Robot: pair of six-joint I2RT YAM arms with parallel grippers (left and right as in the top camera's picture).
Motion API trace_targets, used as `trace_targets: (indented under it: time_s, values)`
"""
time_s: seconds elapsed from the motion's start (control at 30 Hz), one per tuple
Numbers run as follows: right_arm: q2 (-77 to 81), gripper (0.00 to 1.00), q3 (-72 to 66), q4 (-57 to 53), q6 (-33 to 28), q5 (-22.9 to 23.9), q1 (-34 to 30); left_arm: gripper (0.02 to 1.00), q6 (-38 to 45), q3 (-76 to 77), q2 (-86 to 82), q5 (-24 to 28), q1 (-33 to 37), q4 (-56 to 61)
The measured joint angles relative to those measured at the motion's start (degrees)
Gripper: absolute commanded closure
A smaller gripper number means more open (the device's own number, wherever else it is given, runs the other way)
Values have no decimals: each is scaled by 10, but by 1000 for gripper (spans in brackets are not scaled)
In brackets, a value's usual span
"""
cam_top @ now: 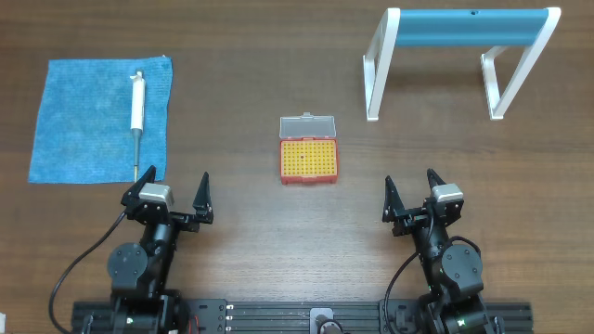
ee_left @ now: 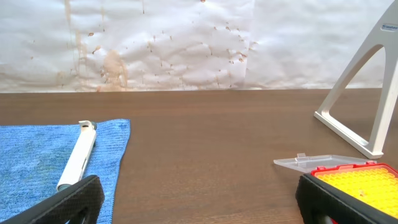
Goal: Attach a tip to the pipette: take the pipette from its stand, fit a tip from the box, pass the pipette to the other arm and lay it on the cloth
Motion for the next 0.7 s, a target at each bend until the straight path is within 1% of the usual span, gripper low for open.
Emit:
trace_targets:
  time_s: [0.17,0.27,0.33,0.4,0.47,0.53,0.7]
  values:
    - [0,163,0,0,0,0,0,20,0,0,0,0,0,0]
    - [0,163,0,0,-39,0,-3,20,0,0,0,0,0,0]
    - [0,163,0,0,-59,-2,-21,20,0,0,0,0,0,0]
    - [0,163,0,0,-73,-2,-59,20,0,0,0,0,0,0]
    - [0,165,0,-1,-81,-2,-83,20,0,0,0,0,0,0]
    - [-7,163,0,-1,-87,-2,-95,20,0,0,0,0,0,0]
    - [-8,163,0,-1,-90,-2,-97,20,0,0,0,0,0,0]
